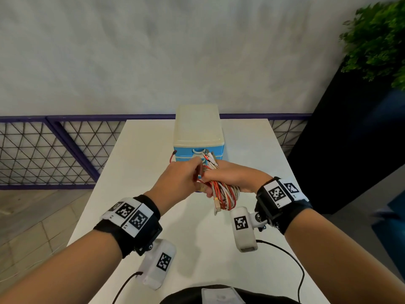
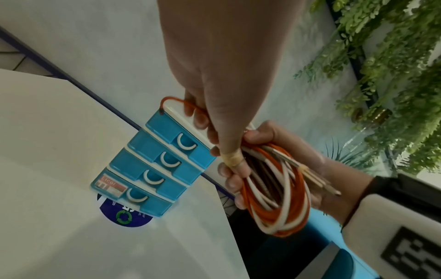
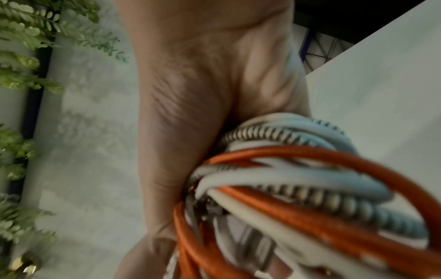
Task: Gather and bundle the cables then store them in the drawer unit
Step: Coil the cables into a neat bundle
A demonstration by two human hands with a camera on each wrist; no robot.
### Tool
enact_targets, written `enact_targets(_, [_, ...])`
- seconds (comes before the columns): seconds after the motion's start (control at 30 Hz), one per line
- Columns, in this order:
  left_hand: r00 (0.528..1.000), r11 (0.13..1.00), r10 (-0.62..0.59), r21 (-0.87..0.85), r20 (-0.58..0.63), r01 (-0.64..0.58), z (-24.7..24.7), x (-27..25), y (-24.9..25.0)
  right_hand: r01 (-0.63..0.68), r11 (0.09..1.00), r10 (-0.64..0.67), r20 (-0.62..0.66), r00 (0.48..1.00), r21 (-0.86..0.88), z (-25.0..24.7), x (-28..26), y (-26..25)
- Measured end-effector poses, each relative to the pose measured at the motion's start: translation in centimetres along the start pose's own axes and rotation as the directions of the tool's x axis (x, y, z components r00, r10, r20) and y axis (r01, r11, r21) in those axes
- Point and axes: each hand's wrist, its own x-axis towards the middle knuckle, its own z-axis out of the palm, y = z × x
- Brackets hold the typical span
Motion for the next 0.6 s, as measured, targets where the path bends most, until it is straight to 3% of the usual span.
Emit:
enact_targets(0.13, [0.967,0.969,-0.233,-0.062,0.103,0.241,-1.1,0.5,-0.7,0.023,0.998,-0.017,-0.079,0.997,0.067,-1.2,-0.6,0.4])
enact_targets(0.17, [0.938,0.929,-0.304,-0.163,0.169,0.331,-1.5,0.5,-1.0,0.041,0.997,-0.031,-0.129,0.991,0.071,-1.6,-0.6,0.7])
enact_targets(0.2, [0.879,0.817,-0.372,-0.345,0.299,0.463,-1.9,0.5,-1.1,0.064,0.995,-0.049,-0.178,0.983,0.075,-1.8,-0.6,1.0])
enact_targets(0.23, [0.799,0.598,-0.383,-0.535,0.464,0.597,-2.1,0.4,-1.1,0.086,0.994,-0.068,-0.227,0.972,0.072,-2.0,-0.3,1.5])
enact_targets(0.27, [0.731,0.322,-0.342,-0.657,0.590,0.682,-2.3,0.2,-0.9,0.112,0.991,-0.088,-0.267,0.960,0.075,-2.0,-0.1,1.8])
enact_targets(0.3, [0.712,0.104,-0.275,-0.716,0.647,0.690,-2.4,0.0,-0.6,0.142,0.987,-0.112,-0.297,0.948,0.081,-1.9,0.2,2.1])
enact_targets(0.33, [0.727,-0.033,-0.214,-0.749,0.652,0.662,-2.4,0.0,-0.3,0.176,0.979,-0.136,-0.318,0.938,0.101,-1.6,0.6,2.2])
enact_targets(0.37, [0.754,-0.096,-0.172,-0.773,0.634,0.627,-2.3,0.1,0.4,0.211,0.970,-0.158,-0.339,0.927,0.124,-1.4,0.9,2.4])
enact_targets(0.5, [0.818,-0.130,-0.128,-0.827,0.561,0.547,-1.6,0.3,2.8,0.300,0.924,-0.186,-0.408,0.894,0.238,-0.4,1.7,2.7])
enact_targets(0.6, [0.828,-0.089,-0.181,-0.847,0.531,0.524,-1.0,0.4,3.6,0.324,0.843,-0.168,-0.362,0.917,0.429,0.0,1.7,2.7])
